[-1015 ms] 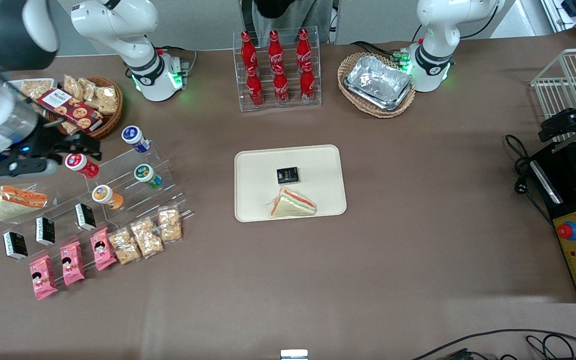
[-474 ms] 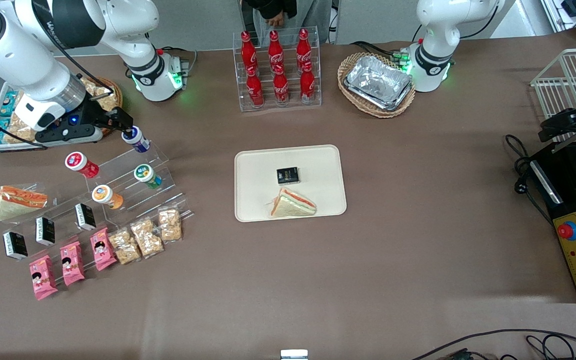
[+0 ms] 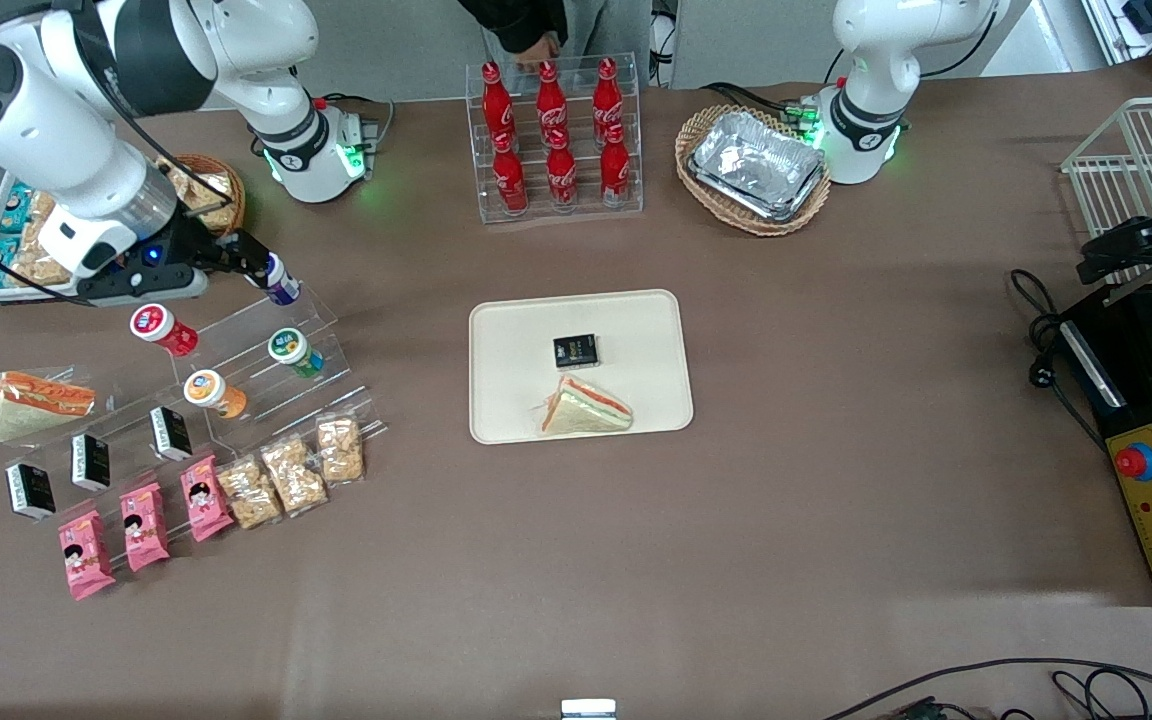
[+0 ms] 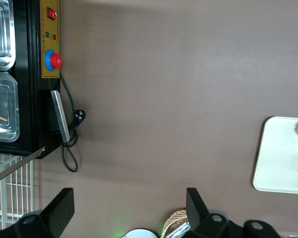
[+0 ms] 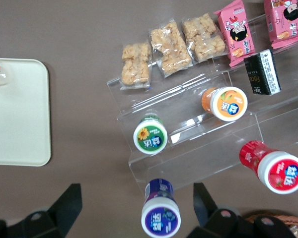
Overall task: Place green gum on tray
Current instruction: 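Move the right gripper over the acrylic rack toward the green gum bottle, then lower the right gripper and close it on the green gum bottle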
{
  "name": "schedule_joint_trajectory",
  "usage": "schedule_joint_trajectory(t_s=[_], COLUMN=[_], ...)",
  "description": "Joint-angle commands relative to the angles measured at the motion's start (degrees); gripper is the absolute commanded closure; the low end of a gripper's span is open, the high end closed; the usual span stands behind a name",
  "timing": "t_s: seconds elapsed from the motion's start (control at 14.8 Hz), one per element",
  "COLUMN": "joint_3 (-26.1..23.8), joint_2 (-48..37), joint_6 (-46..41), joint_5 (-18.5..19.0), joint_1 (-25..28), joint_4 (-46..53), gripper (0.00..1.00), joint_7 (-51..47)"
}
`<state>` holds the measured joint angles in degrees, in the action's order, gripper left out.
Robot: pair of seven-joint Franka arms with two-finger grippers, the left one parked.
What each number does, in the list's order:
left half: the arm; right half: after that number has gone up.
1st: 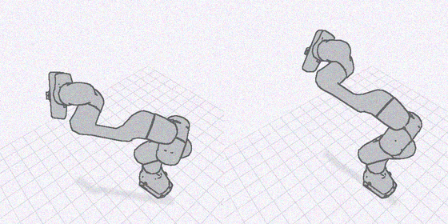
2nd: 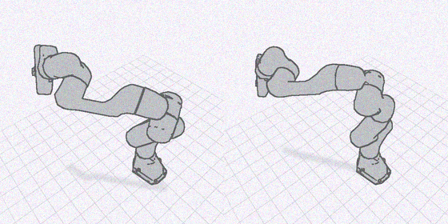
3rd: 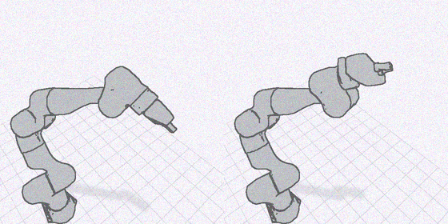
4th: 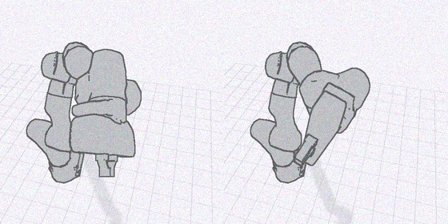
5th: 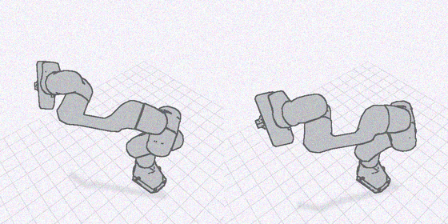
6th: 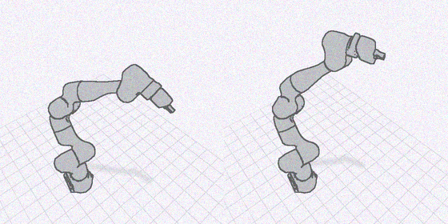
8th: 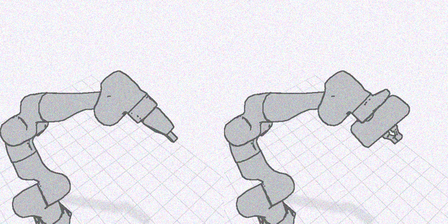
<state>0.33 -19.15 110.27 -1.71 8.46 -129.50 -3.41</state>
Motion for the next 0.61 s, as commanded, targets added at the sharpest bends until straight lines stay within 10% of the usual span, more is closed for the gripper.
schedule_joint_trajectory(t_s=[0.0, 0.54], joint_3=[0.29, 0.29], joint_2=[5.68, 13.34], joint_6=[5.38, 18.99], joint_5=[0.12, 0.13], joint_1=[-0.2, -0.19], joint_4=[-0.31, -6.1], gripper=[0.0, 0.0], joint_7=[0.42, 4.8])
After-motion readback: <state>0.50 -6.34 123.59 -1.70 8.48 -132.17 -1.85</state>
